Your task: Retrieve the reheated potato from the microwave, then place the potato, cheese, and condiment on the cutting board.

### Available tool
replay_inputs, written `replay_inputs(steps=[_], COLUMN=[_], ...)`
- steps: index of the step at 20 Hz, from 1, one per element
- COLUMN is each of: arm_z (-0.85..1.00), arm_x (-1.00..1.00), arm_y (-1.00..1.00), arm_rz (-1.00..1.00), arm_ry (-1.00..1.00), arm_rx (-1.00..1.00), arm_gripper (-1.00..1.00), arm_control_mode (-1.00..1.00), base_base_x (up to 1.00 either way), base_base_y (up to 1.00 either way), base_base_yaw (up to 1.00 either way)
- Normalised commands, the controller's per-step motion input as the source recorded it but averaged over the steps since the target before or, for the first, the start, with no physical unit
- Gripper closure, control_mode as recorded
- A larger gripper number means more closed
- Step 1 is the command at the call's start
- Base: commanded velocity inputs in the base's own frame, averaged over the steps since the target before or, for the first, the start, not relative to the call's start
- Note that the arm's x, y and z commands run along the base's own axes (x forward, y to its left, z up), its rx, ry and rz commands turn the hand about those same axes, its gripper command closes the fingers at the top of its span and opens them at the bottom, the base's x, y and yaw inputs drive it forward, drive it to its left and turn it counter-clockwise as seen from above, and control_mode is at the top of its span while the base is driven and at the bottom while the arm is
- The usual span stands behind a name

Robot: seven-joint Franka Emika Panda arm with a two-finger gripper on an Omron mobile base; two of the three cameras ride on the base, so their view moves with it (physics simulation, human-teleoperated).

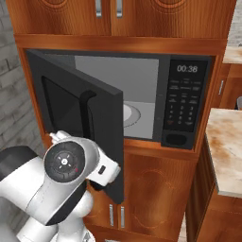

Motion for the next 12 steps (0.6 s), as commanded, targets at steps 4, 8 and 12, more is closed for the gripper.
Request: replay_inputs(steps=[4,8,12], arm_z=[0.0,0.07,0.09], arm_x=[-0.54,-0.47,-0.16], arm_y=[-0.49,-0.53,-0.5], arm_rz=[-0.14,-0.11,-0.13], arm_ry=[0.0,0.01,0.06], arm_rx=[0.18,0.28,0.31], arm_gripper=[-1.0,-1.0,-1.0], arm_control_mode=[-1.0,-1.0,-1.0], base_base_x=[0.0,0.0,0.0], base_base_y=[0.0,0.0,0.0], base_base_yaw=[0.0,0.0,0.0])
